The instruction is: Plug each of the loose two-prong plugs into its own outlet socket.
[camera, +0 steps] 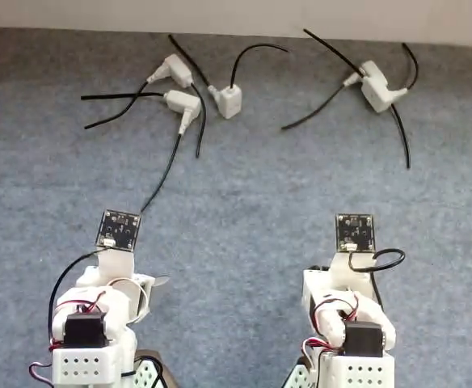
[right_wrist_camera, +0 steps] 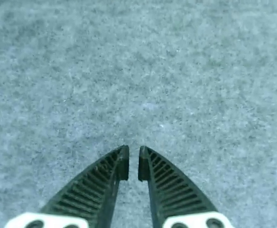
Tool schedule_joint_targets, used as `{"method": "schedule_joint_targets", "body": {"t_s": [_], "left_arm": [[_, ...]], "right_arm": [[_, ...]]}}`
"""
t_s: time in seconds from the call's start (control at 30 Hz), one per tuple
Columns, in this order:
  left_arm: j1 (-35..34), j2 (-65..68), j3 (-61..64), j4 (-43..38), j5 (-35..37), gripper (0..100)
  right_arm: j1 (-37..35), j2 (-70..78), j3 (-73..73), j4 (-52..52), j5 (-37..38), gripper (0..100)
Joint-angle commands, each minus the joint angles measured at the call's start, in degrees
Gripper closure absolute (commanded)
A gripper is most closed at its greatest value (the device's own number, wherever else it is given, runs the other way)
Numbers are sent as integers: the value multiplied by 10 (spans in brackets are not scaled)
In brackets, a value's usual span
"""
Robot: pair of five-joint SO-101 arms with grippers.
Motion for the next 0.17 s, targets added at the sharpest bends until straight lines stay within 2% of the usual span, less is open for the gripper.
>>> {"method": "schedule_joint_targets", "body": {"t_s": [0.0,0.13], "left_arm": [[10,3,11,-8,0,691],[10,3,11,-8,0,691]], "right_arm": [[3,-6,76,3,4,947],[3,-6,76,3,4,947]]}}
